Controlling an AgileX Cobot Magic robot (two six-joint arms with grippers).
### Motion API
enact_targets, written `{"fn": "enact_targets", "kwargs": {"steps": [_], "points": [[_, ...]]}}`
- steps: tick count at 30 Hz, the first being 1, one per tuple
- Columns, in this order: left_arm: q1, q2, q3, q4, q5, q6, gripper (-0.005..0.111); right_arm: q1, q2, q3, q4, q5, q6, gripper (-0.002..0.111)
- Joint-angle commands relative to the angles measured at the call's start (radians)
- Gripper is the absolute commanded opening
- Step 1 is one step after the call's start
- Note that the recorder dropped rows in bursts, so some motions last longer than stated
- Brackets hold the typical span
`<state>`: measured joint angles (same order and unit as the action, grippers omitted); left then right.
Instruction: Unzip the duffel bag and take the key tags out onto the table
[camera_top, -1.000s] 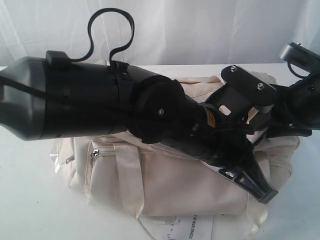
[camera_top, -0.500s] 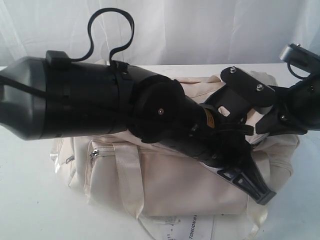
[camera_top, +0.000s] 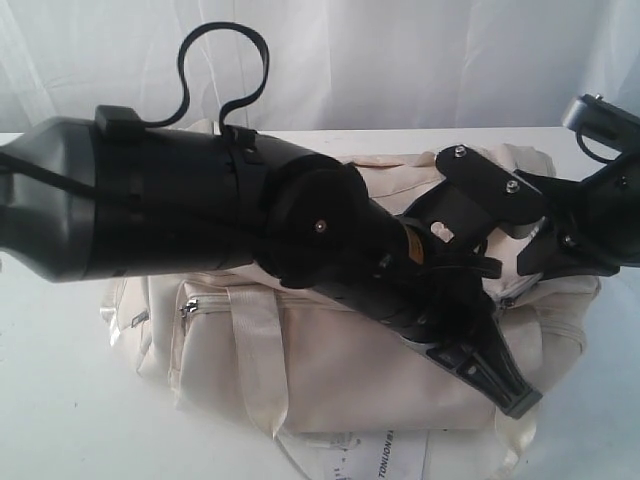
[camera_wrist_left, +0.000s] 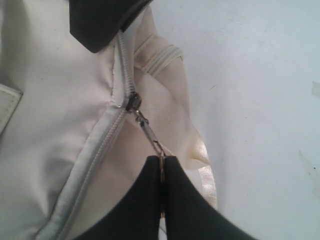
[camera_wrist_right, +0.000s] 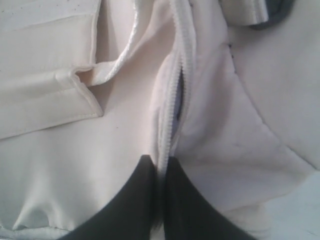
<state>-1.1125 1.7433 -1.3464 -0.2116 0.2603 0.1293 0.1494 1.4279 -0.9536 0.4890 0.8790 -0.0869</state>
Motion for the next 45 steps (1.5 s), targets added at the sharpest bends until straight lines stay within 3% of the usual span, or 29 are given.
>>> {"fn": "enact_targets", "kwargs": {"steps": [1, 38, 45], "points": [[-0.006, -0.009, 0.011, -0.008, 0.14, -0.009, 0.0, -0.01, -0.004, 0.001, -0.059, -0.08, 0.005, 0.0], [-0.006, -0.069, 0.011, 0.124, 0.4, -0.052, 0.0, -0.01, -0.004, 0.001, -0.134, -0.092, 0.064, 0.0], [-0.006, -0.069, 0.105, 0.125, 0.317, -0.052, 0.0, -0.01, -0.004, 0.001, -0.134, -0.092, 0.064, 0.0]]}}
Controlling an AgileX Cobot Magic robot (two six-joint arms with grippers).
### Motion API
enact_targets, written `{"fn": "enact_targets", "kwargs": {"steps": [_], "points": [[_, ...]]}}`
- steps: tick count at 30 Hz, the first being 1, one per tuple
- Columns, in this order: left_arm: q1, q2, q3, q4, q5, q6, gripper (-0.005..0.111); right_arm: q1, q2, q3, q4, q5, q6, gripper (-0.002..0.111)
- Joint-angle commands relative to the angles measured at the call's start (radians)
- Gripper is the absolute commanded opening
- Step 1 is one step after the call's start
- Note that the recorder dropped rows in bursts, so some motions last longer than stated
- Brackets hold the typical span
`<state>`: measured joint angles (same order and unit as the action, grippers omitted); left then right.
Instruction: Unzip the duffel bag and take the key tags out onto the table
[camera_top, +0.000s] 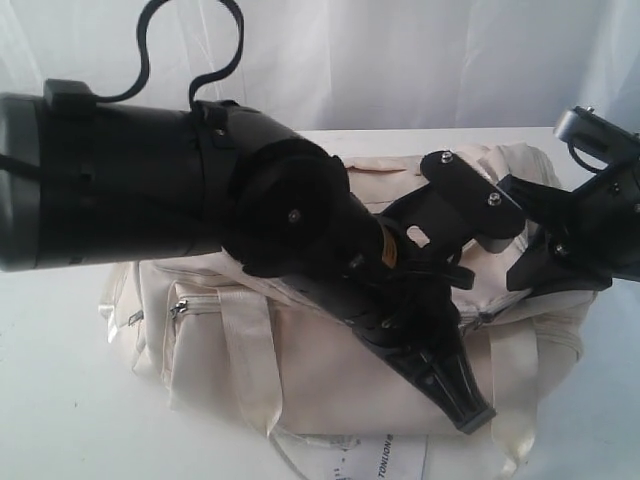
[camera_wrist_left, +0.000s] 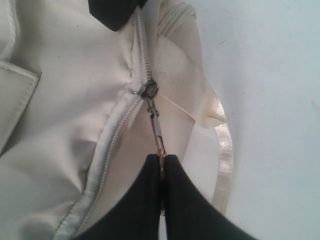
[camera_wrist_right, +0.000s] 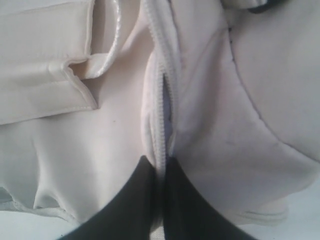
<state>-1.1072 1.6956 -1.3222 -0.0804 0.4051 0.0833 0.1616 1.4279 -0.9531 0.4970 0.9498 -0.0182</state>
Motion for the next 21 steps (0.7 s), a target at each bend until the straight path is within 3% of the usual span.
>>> {"fn": "enact_targets", "kwargs": {"steps": [1, 9, 21], "points": [[-0.012, -0.021, 0.095, -0.006, 0.138, -0.006, 0.0, -0.023, -0.004, 0.001, -0.139, -0.163, -0.005, 0.0], [-0.012, -0.019, 0.076, -0.019, -0.191, 0.0, 0.0, -0.023, -0.004, 0.001, -0.128, -0.163, -0.005, 0.0], [-0.034, 0.054, -0.007, -0.066, -0.253, -0.002, 0.0, -0.023, -0.004, 0.001, -0.086, -0.147, -0.011, 0.0]]}}
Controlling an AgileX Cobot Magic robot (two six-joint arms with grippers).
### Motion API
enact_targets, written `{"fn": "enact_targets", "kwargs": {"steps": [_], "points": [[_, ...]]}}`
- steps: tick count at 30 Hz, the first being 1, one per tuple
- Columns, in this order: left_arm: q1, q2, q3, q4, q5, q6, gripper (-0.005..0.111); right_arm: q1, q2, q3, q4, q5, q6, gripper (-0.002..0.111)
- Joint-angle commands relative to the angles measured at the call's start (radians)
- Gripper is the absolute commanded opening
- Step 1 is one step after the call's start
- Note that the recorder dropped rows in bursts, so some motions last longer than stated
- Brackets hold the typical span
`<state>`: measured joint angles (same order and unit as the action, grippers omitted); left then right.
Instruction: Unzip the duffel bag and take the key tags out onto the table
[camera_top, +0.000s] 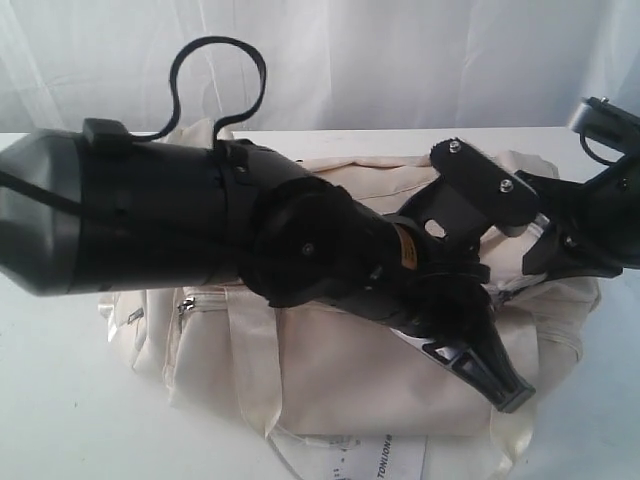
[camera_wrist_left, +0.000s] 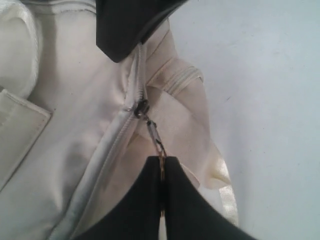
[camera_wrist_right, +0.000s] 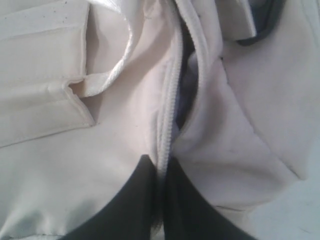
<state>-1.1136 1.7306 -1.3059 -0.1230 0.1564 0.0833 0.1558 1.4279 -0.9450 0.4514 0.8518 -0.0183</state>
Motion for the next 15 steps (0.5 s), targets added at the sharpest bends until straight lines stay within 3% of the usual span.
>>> {"fn": "enact_targets", "kwargs": {"steps": [1, 15], "points": [[-0.031, 0.025, -0.028, -0.023, -0.013, -0.002, 0.0, -0.017, -0.004, -0.007, -0.039, -0.049, -0.009, 0.0], [-0.051, 0.067, -0.068, -0.018, 0.131, 0.034, 0.0, -0.017, -0.004, -0.007, -0.044, -0.105, -0.022, 0.0]]}}
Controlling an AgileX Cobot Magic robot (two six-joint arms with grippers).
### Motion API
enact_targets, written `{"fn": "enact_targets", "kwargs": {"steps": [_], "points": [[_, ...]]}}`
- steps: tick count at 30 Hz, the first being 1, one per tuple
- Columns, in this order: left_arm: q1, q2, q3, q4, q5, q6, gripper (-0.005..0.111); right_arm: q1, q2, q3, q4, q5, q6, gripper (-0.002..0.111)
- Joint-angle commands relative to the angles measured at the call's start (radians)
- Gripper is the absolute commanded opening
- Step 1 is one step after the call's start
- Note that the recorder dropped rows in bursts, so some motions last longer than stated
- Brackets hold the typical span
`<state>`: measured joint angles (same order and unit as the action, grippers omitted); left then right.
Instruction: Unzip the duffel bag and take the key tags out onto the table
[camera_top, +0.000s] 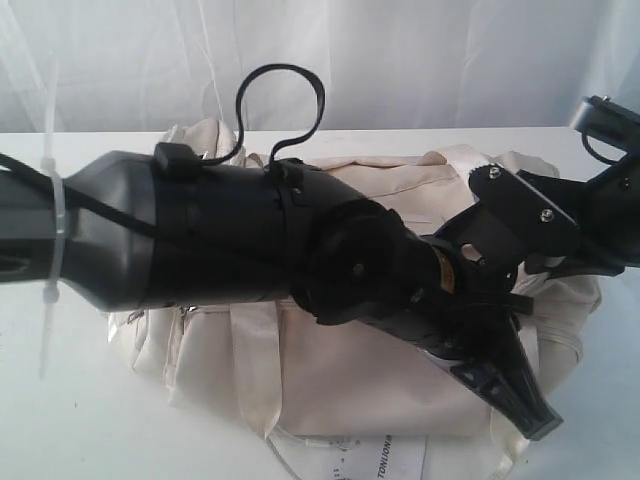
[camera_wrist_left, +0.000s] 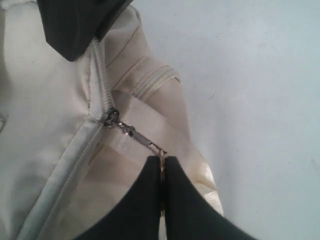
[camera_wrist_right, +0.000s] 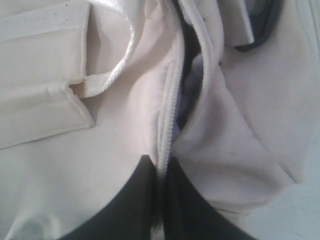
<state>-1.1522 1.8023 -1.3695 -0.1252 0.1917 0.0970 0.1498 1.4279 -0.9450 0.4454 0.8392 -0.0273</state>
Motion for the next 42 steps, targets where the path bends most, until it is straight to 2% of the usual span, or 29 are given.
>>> {"fn": "enact_targets", "kwargs": {"steps": [1, 13, 18, 22, 26, 32, 42], "points": [[-0.012, -0.005, -0.004, -0.016, 0.107, 0.03, 0.0, -0.011, -0.004, -0.007, -0.038, -0.098, -0.013, 0.0], [0.001, -0.005, -0.004, 0.05, 0.215, 0.027, 0.0, -0.011, -0.004, -0.009, -0.089, -0.105, 0.007, 0.0], [0.013, -0.033, 0.004, 0.175, 0.285, -0.058, 0.0, -0.011, -0.004, -0.011, -0.17, -0.105, 0.087, 0.0], [0.013, -0.08, 0.094, 0.269, 0.264, -0.157, 0.0, -0.011, -0.004, -0.011, -0.172, -0.105, 0.087, 0.0], [0.013, -0.154, 0.182, 0.289, 0.215, -0.173, 0.0, -0.011, -0.004, -0.011, -0.174, -0.105, 0.087, 0.0], [0.013, -0.193, 0.195, 0.366, 0.253, -0.226, 0.0, -0.011, -0.004, -0.011, -0.181, -0.105, 0.087, 0.0], [0.013, -0.196, 0.195, 0.395, 0.285, -0.241, 0.0, -0.011, -0.004, -0.011, -0.223, -0.105, 0.129, 0.0]]}}
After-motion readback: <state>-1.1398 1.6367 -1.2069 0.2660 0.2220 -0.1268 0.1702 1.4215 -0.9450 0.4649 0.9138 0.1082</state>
